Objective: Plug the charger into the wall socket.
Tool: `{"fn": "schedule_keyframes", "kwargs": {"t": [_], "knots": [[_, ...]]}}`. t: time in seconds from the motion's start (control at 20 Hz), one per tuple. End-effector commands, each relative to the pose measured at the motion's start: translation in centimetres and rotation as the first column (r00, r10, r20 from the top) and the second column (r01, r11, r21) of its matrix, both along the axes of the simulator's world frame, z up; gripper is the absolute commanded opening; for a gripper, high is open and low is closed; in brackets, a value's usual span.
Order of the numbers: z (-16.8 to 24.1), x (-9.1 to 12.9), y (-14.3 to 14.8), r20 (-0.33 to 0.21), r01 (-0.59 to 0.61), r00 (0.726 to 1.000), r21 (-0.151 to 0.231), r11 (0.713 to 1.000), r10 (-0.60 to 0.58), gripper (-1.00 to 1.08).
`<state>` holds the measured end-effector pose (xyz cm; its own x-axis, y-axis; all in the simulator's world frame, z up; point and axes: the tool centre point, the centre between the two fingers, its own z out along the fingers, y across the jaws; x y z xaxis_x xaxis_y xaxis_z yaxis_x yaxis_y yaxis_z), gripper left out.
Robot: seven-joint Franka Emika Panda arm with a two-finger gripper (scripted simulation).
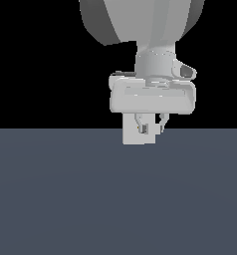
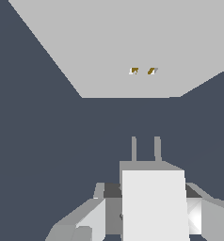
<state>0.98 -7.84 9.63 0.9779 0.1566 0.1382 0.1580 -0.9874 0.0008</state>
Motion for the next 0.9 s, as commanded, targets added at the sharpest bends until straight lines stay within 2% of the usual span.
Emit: {"fn": "schedule_keyframes", "kwargs": {"t": [0.0, 0.85], "knots": [[0.35, 0.52, 0.13, -0.001, -0.004, 1.000, 0.000, 1.000, 0.004, -1.00], [0.35, 1.29, 0.28, -0.001, -0.005, 1.000, 0.001, 1.000, 0.005, -1.00]]}}
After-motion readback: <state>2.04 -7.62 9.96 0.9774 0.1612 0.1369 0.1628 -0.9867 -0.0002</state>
